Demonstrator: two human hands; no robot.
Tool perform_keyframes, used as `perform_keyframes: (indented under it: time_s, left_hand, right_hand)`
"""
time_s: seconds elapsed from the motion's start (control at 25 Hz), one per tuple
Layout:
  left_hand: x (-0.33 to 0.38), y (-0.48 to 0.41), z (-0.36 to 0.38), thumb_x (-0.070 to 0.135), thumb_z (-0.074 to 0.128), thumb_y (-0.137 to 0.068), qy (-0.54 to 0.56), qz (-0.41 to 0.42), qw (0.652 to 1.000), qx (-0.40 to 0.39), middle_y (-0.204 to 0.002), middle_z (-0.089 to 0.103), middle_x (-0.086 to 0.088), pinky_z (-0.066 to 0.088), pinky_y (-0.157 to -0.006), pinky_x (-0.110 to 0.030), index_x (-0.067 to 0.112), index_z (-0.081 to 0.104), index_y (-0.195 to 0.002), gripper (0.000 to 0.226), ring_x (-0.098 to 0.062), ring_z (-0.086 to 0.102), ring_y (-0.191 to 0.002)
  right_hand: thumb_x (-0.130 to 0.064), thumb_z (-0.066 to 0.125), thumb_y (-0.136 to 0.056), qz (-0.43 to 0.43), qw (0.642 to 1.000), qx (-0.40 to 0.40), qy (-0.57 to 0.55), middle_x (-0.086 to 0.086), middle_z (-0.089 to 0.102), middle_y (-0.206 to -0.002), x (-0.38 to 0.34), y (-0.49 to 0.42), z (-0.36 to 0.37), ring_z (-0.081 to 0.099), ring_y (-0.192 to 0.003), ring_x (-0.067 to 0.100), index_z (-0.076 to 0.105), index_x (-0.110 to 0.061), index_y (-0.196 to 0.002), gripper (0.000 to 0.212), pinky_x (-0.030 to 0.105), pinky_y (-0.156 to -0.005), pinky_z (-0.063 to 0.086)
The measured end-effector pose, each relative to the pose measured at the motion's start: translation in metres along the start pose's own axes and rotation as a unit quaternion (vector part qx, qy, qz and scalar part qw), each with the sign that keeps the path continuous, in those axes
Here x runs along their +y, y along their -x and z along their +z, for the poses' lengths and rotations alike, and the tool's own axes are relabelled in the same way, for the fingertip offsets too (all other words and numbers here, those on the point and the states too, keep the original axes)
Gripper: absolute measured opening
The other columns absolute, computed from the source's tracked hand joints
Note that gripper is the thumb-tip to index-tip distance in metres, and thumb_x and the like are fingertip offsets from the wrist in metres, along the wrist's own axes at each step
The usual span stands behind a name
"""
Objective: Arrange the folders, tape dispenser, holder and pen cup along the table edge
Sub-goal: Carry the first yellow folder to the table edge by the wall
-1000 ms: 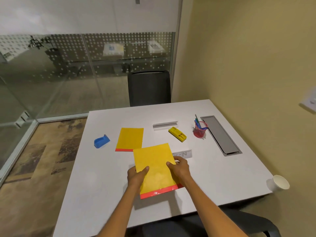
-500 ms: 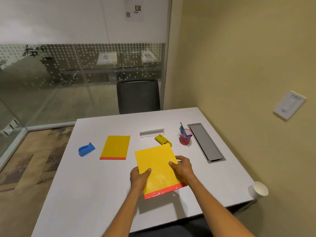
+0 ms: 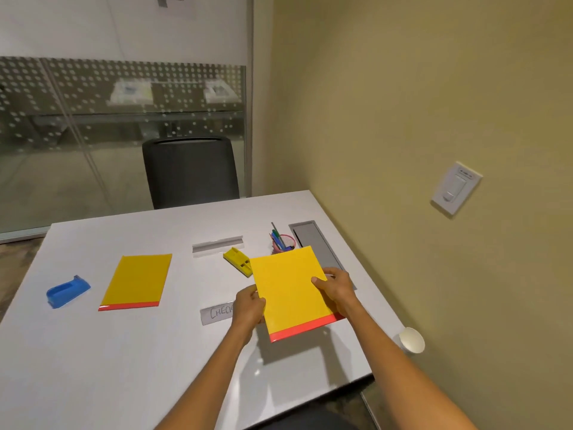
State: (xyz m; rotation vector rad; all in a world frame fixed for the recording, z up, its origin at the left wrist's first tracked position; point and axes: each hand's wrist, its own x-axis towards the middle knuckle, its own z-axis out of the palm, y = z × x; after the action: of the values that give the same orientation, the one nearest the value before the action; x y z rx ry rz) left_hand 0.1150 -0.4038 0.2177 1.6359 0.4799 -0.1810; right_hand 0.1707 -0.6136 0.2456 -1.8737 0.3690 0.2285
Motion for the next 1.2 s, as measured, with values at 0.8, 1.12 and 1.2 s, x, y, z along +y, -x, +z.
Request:
perform_keyframes:
  time_s: [0.8, 1.12, 1.2]
  left_hand:
    - [-0.051, -0.120, 0.288, -0.018, 0.059, -0.076, -0.101, -0.084, 0.991, 0.036, -0.086, 0.067, -0.014, 0.062, -0.073, -0.048, 0.002, 0.073, -0.096, 0.031, -0.032, 0.066, -0.082]
    - [-0.083, -0.139, 0.320, -0.018, 0.046, -0.079, -0.190, -0.073, 0.979, 0.027, -0.064, 0.055, -0.011, 0.032, -0.055, -0.025, 0.004, 0.056, -0.062, 0.030, -0.022, 0.047, -0.061]
    - [-0.089, -0.140, 0.324, -0.018, 0.049, -0.080, -0.206, -0.069, 0.976, 0.023, -0.065, 0.056, -0.008, 0.030, -0.050, -0.023, 0.006, 0.055, -0.063, 0.030, -0.021, 0.049, -0.062]
  right_hand:
    - [0.005, 0.063, -0.080, 0.044, 0.983, -0.046, 0.174, 0.006, 0.045, -0.073, 0.153, -0.205, -0.182, 0.041, -0.069, 0.019, 0.051, -0.007, -0.076, 0.017, 0.026, -0.056, 0.033]
    - [0.009, 0.053, -0.076, 0.082, 0.972, -0.029, 0.217, 0.012, 0.047, -0.082, 0.196, -0.221, -0.182, 0.044, -0.073, 0.019, 0.055, -0.001, -0.088, 0.016, 0.030, -0.062, 0.035]
    - [0.010, 0.052, -0.077, 0.096, 0.972, -0.023, 0.212, 0.014, 0.050, -0.087, 0.204, -0.222, -0.184, 0.047, -0.078, 0.020, 0.056, 0.007, -0.096, 0.020, 0.029, -0.066, 0.037]
